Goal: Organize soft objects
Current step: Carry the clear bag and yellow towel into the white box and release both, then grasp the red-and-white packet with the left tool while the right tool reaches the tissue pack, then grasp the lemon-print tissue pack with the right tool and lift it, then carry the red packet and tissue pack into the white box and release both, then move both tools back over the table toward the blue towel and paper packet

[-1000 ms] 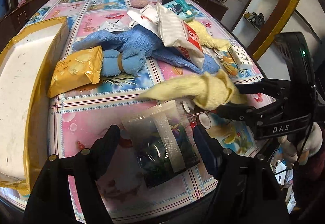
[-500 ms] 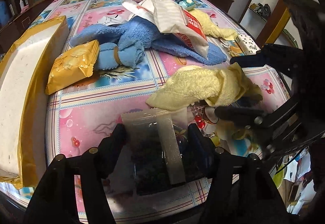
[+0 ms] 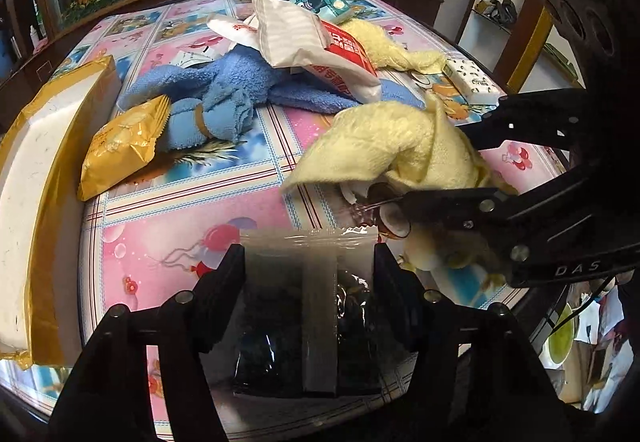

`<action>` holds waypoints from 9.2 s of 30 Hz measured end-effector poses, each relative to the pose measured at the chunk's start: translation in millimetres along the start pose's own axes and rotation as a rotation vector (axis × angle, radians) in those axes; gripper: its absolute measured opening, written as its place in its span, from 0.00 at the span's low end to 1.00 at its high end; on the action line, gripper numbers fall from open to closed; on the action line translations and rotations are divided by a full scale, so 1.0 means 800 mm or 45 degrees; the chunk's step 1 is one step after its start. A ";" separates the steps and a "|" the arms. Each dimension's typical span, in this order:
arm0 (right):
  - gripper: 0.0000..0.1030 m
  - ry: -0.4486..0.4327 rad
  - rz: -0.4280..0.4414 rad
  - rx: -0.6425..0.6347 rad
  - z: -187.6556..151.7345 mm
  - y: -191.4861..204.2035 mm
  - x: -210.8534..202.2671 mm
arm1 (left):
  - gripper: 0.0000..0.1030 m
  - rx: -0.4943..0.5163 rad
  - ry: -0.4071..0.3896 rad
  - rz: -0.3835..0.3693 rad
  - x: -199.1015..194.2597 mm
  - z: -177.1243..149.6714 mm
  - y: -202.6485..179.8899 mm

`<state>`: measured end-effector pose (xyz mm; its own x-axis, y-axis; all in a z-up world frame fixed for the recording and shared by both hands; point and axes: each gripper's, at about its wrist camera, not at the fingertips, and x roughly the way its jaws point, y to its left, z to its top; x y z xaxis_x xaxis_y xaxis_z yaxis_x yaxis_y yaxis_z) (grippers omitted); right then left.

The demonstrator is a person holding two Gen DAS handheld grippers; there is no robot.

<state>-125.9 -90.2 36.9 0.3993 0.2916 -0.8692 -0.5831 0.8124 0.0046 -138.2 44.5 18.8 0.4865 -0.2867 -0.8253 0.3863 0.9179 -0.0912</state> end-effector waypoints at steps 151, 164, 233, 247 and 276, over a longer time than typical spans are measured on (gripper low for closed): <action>0.79 -0.013 -0.395 0.829 -0.020 -0.243 -0.001 | 0.81 0.364 0.031 0.024 0.063 0.068 -0.034; 0.53 -0.028 -0.386 0.815 -0.028 -0.224 -0.017 | 0.42 0.085 -0.062 -0.122 0.015 0.064 -0.009; 0.71 -0.340 0.194 0.430 0.234 0.071 0.039 | 0.81 -0.429 -0.389 0.688 -0.125 0.063 0.252; 0.77 -0.410 0.086 0.624 0.100 -0.022 -0.031 | 0.81 -0.367 -0.311 0.669 -0.109 0.053 0.189; 0.77 -0.427 0.029 0.971 -0.024 -0.153 -0.042 | 0.80 -0.190 0.013 -0.024 0.100 0.189 0.067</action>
<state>-81.4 -208.9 55.9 0.6529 0.3490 -0.6723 -0.0029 0.8886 0.4586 40.1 29.4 32.0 0.4722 -0.3021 -0.8281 0.2743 0.9432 -0.1877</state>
